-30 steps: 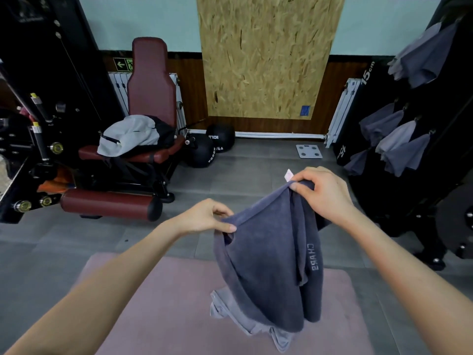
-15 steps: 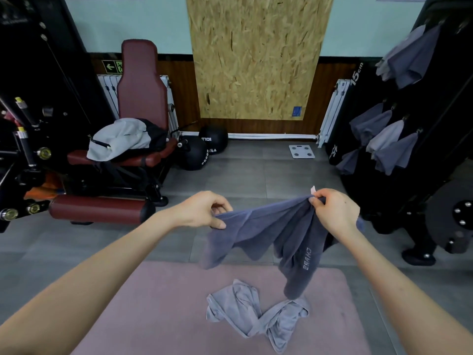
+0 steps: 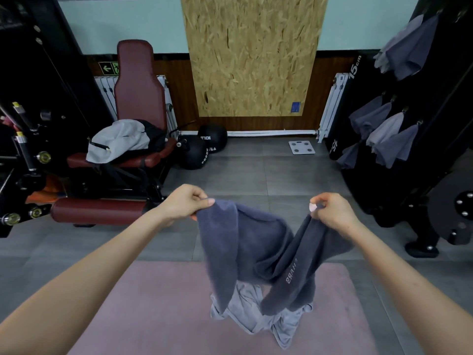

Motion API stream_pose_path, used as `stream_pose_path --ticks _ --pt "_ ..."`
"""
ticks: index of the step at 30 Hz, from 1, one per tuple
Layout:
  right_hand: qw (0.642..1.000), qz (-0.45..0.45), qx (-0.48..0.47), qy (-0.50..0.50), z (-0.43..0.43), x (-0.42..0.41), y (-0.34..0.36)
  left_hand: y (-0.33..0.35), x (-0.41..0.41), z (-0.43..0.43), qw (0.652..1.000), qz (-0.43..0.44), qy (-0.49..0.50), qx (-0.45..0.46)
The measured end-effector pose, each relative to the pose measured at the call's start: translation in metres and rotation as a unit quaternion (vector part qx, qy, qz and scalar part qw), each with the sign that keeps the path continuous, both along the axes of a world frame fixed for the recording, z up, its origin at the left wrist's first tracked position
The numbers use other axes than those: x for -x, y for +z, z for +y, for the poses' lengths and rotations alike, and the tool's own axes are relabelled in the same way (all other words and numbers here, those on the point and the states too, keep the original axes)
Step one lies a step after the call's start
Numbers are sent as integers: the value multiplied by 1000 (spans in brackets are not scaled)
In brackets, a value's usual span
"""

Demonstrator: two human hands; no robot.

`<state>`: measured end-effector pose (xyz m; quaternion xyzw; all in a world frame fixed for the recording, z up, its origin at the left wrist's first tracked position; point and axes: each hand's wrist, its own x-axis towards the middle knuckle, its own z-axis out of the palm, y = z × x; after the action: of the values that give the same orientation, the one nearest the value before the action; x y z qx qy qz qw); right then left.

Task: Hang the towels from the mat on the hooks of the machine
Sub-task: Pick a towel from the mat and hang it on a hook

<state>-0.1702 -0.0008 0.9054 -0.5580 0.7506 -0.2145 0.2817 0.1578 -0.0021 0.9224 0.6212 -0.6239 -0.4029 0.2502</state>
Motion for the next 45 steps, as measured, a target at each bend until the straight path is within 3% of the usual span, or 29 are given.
stream_pose_path --ticks 3,5,9,14,19,22,27,31,34,36,37,40,45 --pt "992 -121 -32 -33 5 -3 -5 -2 6 -1 997 -13 72 24" --pt "976 -207 -42 -52 10 -14 -2 -2 18 5 998 3 61 22" --pt "921 -376 -55 -83 20 -52 14 0 56 27 998 51 37 19" --pt "853 -504 -67 -118 28 -97 27 10 87 45 992 128 22 0" --pt "835 -531 -45 -137 29 -109 38 17 82 50 997 -44 40 52" --pt "819 -554 -38 -148 27 -109 42 17 82 54 991 -97 41 77" --pt "841 -526 -16 -127 26 -99 50 17 81 49 991 -60 41 111" --pt "903 -429 -14 30 37 -76 45 42 68 35 986 -82 -53 134" --pt "967 -201 87 127 47 -70 29 67 66 26 974 -113 -139 141" --pt "968 -33 200 149 49 -67 19 85 66 21 959 -149 -190 151" --pt "958 -4 246 149 51 -65 15 93 66 19 951 -161 -210 159" --pt "941 -36 295 160 52 -57 4 117 63 13 933 -197 -239 183" --pt "936 -129 260 202 51 -60 -8 139 54 13 913 -237 -264 201"
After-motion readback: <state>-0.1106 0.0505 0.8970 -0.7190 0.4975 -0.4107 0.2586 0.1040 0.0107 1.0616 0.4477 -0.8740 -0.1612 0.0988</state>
